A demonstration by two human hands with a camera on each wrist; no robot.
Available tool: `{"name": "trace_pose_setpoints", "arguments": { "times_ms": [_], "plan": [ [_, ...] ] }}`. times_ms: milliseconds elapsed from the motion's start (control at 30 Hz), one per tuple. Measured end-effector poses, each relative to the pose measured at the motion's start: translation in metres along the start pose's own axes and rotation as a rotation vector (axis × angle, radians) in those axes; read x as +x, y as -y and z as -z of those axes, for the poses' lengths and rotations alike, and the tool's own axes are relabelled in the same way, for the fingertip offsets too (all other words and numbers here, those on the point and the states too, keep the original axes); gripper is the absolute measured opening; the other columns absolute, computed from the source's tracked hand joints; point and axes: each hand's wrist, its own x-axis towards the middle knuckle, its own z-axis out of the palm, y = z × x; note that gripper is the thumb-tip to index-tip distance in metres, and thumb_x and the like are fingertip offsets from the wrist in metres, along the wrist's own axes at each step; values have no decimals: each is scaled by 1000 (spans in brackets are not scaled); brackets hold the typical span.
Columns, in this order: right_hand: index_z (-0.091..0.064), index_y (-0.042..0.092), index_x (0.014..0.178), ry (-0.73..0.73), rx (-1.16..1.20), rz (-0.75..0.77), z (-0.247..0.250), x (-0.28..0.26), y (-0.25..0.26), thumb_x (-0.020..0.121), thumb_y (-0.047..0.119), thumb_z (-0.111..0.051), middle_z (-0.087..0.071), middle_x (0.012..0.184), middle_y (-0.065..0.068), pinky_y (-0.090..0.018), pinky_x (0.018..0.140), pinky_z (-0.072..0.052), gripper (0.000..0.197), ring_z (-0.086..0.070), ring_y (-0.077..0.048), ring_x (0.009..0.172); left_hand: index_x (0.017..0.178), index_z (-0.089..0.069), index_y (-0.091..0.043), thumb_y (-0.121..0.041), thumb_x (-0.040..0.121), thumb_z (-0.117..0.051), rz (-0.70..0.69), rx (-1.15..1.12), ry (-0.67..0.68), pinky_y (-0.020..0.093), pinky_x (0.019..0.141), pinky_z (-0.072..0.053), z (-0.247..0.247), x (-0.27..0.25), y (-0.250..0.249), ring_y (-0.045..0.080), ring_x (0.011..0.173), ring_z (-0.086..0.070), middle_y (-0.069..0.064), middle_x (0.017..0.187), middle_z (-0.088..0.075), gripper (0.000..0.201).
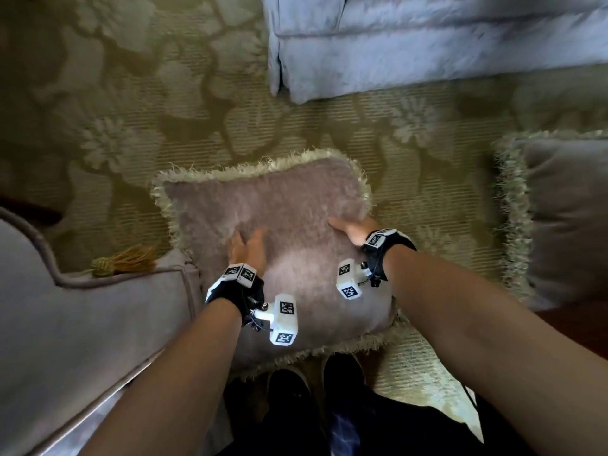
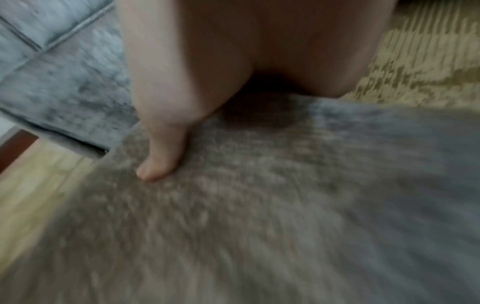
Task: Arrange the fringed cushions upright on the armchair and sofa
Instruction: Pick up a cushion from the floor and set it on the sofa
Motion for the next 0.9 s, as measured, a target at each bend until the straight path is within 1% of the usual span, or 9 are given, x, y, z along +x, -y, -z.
{"name": "trace_pose_setpoints", "arguments": {
  "times_ms": [133, 233, 333, 467, 533, 633, 700, 800, 900],
  "plan": [
    [-74, 10, 98, 25, 58, 139, 19, -42, 14, 62, 51, -87, -70, 68, -3, -21, 53, -49, 57, -68, -19, 56, 152, -25, -18, -69, 76, -53, 85, 74, 108, 48, 112, -29, 10, -34, -23, 34, 140, -34, 10, 155, -31, 96],
    [-73, 11, 95, -2, 88, 263, 27, -94, 37, 59, 48, -89, -74, 87, -1, -31, 74, -58, 54, -70, -21, 77, 119, -57, -1, -74, 71, -58, 20, 123, 262, 40, 80, -49, 26, -79, -67, 39, 97, -62, 27, 110, -61, 87],
    [-72, 10, 92, 20, 83, 400, 34, -162, 68, 67, 39, -87, -75, 85, -3, -40, 66, -62, 41, -72, -26, 74, 136, -48, -11, -51, 83, -64, -97, 161, 231, 41, 93, -48, 50, -134, -119, 35, 115, -57, 17, 128, -58, 68],
    [-70, 7, 83, -10, 74, 562, 79, -270, 116, 63, 43, -88, -73, 73, -3, -41, 58, -59, 45, -71, -25, 66, 138, -44, -10, -38, 88, -65, -260, 370, 221, 31, 90, -42, 98, -218, -191, 27, 115, -55, 8, 134, -53, 60],
    [-71, 11, 90, -26, 54, 673, 115, -328, 144, 63, 41, -89, -74, 80, 2, -34, 66, -59, 45, -71, -17, 71, 139, -41, -10, -42, 87, -66, -340, 446, 191, 34, 95, -43, 125, -264, -232, 30, 122, -52, 12, 140, -49, 66],
    [-66, 23, 93, -66, 57, 760, 170, -404, 183, 60, 41, -90, -71, 84, 12, -22, 71, -55, 44, -67, -4, 75, 132, -38, -12, -52, 73, -73, -490, 425, 61, 35, 83, -46, 155, -332, -301, 32, 112, -54, 11, 124, -50, 80],
    [-68, 24, 92, -100, 99, 805, 208, -453, 209, 53, 48, -90, -74, 83, 10, -31, 75, -59, 50, -71, -7, 77, 132, -34, -18, -54, 59, -80, -589, 331, -23, 41, 92, -47, 176, -378, -355, 30, 115, -48, 6, 123, -41, 93],
    [-65, 20, 84, -191, 149, 857, 264, -531, 245, 58, 50, -87, -71, 73, 8, -22, 58, -55, 45, -68, -9, 65, 146, -18, -29, -66, 43, -84, -872, 512, -142, 51, 117, -24, 208, -440, -437, 30, 140, -26, 4, 152, -23, 128],
    [-62, 20, 75, -237, 139, 927, 310, -588, 266, 61, 52, -85, -67, 67, 6, -24, 52, -52, 42, -63, -12, 58, 151, 3, -34, -74, 32, -82, -1054, 712, -148, 58, 118, -9, 226, -491, -510, 27, 148, -9, 4, 159, -10, 151]
  ]
}}
